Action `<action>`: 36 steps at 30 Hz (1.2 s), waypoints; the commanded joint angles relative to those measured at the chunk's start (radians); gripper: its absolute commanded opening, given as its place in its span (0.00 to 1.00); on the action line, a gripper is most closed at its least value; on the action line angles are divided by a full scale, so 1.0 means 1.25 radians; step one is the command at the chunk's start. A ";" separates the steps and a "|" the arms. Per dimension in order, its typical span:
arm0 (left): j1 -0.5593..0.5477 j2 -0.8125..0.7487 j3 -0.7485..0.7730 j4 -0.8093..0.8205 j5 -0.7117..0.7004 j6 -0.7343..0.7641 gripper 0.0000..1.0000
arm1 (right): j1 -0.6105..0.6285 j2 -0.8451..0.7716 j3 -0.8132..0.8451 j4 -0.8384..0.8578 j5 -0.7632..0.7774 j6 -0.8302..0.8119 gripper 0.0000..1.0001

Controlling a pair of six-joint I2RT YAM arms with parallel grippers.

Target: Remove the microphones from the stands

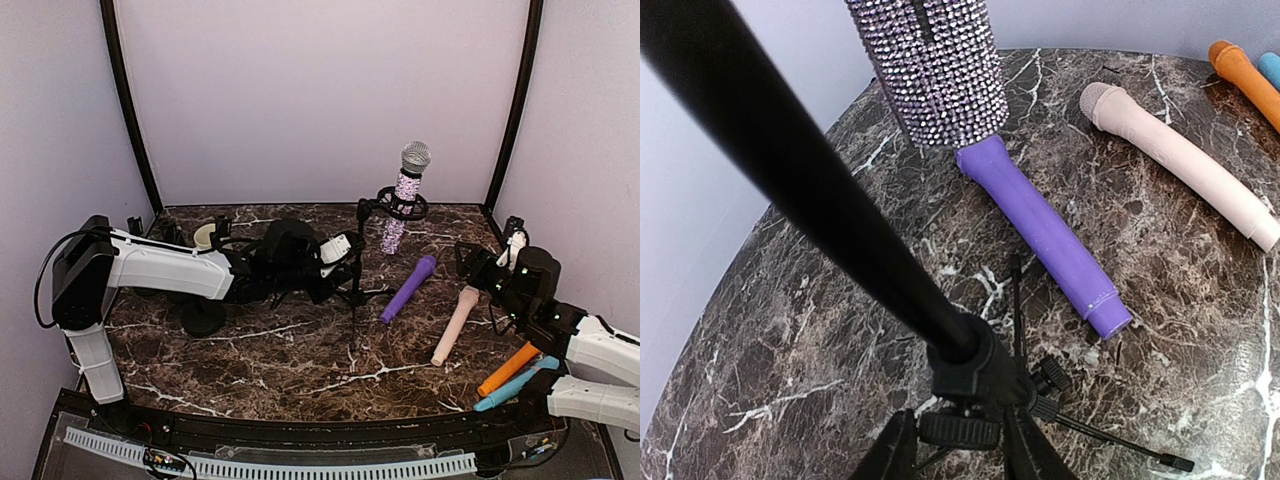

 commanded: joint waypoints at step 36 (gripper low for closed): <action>0.122 0.009 0.041 -0.101 0.419 -0.271 0.16 | -0.010 -0.033 -0.012 -0.027 0.011 0.016 0.74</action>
